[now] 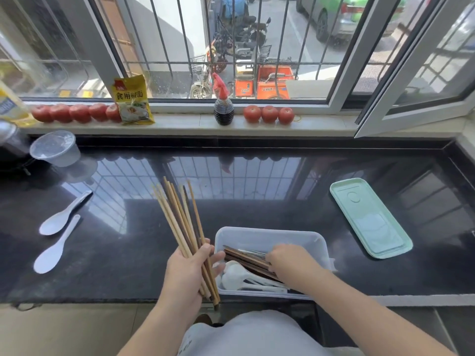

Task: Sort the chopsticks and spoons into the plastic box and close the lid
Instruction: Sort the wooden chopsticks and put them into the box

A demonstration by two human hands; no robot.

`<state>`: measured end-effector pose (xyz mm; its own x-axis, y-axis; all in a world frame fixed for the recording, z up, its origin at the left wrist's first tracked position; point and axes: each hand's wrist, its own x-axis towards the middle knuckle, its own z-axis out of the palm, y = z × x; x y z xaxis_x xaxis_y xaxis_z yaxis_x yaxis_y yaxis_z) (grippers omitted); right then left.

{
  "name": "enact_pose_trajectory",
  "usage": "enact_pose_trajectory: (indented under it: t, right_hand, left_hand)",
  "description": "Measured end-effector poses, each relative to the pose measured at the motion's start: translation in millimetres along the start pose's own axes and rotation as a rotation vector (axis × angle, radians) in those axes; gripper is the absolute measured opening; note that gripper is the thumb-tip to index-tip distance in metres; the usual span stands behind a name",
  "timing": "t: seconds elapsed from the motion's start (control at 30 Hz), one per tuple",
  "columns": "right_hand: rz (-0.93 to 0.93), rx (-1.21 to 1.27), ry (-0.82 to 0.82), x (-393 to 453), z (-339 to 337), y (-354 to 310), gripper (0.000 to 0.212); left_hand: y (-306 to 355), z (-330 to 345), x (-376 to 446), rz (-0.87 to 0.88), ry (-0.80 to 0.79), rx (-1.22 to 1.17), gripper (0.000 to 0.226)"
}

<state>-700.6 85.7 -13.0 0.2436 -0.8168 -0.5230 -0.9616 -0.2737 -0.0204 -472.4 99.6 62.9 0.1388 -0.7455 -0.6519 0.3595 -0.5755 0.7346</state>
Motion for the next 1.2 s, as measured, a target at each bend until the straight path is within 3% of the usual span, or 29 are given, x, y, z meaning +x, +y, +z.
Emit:
enact_pose_trajectory:
  t: [0.17, 0.43, 0.5, 0.63, 0.73, 0.83, 0.97, 1.03, 1.07, 1.13, 1.2]
  right_hand:
    - [-0.003, -0.044, 0.028, 18, 21, -3, 0.008]
    - [0.163, 0.349, 0.154, -4, 11, 11, 0.025]
    - [0.219, 0.555, 0.196, -14, 3, 13, 0.017]
    - [0.177, 1.281, 0.226, -38, -34, -11, 0.012]
    - [0.003, 1.609, 0.177, -45, -55, -41, 0.019]
    - [0.100, 1.803, 0.239, -44, -64, -52, 0.020]
    - [0.235, 1.689, 0.721, -50, -73, -18, 0.023]
    - [0.164, 1.270, 0.799, -51, -67, 5, 0.020]
    - [0.117, 0.955, 0.711, -47, -60, 14, 0.018]
    - [0.063, 0.412, 0.311, -32, -42, 21, 0.022]
    - [0.007, 0.149, 0.021, -17, -21, 14, 0.026]
  left_hand:
    - [-1, 2, -7, -0.037, -0.069, 0.021, 0.018]
    - [0, 5, -7, -0.031, -0.127, 0.095, 0.019]
    - [-1, 8, -6, -0.022, -0.142, 0.096, 0.018]
    - [-2, 18, -7, -0.058, -0.262, 0.109, 0.019]
    - [-3, 31, -15, -0.037, -0.399, 0.232, 0.020]
    - [-5, 37, -17, -0.020, -0.417, 0.273, 0.018]
    - [-5, 26, -3, -0.028, -0.208, 0.154, 0.013]
    - [-4, 15, 4, 0.014, -0.100, 0.146, 0.009]
    - [-4, 10, 7, 0.030, -0.064, 0.148, 0.010]
    - [-3, 4, 11, 0.043, -0.020, 0.146, 0.012]
    - [-3, 2, 11, 0.027, 0.001, 0.133, 0.013]
